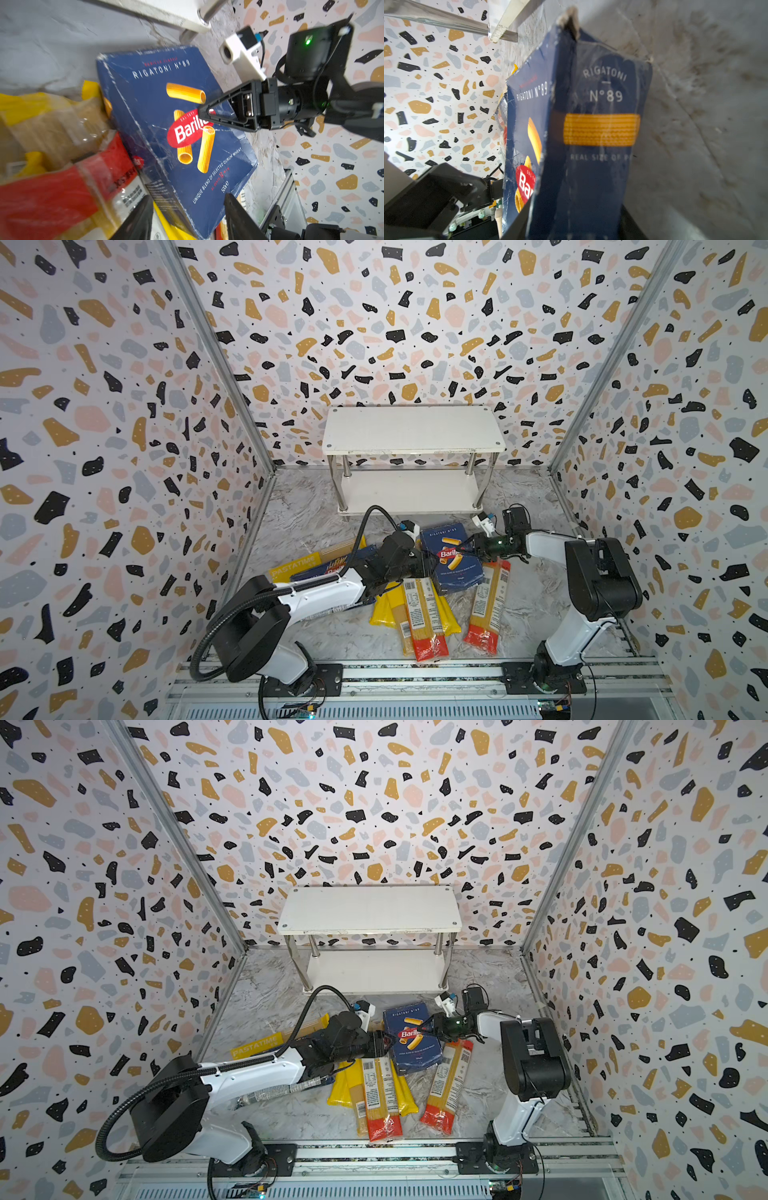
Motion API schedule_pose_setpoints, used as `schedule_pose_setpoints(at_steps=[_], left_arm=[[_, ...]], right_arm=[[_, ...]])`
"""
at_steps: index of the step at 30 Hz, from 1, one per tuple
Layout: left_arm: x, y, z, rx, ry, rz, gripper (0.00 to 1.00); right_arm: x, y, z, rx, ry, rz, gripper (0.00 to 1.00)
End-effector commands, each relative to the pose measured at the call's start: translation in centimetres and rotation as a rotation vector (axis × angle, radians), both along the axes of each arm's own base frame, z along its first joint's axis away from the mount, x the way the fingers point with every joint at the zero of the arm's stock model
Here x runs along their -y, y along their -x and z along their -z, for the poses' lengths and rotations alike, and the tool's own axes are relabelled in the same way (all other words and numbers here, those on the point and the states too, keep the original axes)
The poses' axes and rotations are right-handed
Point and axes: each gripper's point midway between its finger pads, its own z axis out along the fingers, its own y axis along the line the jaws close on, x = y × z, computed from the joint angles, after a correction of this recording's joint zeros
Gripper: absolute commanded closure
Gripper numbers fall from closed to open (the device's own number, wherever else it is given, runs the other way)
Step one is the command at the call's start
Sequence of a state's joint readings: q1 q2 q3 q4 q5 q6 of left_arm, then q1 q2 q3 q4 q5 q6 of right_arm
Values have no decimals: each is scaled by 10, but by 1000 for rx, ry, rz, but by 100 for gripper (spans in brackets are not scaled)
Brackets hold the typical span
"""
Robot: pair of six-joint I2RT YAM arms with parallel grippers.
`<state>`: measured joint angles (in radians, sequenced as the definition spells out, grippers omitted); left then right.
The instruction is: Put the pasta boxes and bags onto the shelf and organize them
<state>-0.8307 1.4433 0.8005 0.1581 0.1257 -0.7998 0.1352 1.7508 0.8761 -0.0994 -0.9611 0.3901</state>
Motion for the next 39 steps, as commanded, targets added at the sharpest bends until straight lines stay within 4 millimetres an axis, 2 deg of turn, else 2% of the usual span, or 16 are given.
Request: schedule_pose_setpoints(at_steps=[1, 4, 12, 15, 18, 21, 30, 39], left_arm=[[-17, -5, -6, 23, -27, -32, 41], [-25, -7, -11, 37, -39, -40, 31], [-50, -8, -17, 83, -102, -76, 15], [-59, -5, -9, 71, -105, -92, 13], [-59, 1, 3, 42, -97, -82, 15], [-62, 4, 7, 32, -102, -80, 15], [-89, 0, -21, 104, -139, -150, 8], [-113, 3, -41, 147, -139, -203, 1]], right_arm=[[-17, 20, -42, -12, -167, -81, 72], [-16, 20, -50, -1, -171, -75, 74], [-14, 19, -71, 45, -184, -44, 78], [-14, 20, -68, 40, -174, -41, 78], [-14, 25, -58, 11, -183, -38, 80], [-15, 29, -62, 10, -211, -28, 81], [-19, 36, -108, 94, -243, -41, 84], [-18, 43, -139, 140, -267, -30, 85]])
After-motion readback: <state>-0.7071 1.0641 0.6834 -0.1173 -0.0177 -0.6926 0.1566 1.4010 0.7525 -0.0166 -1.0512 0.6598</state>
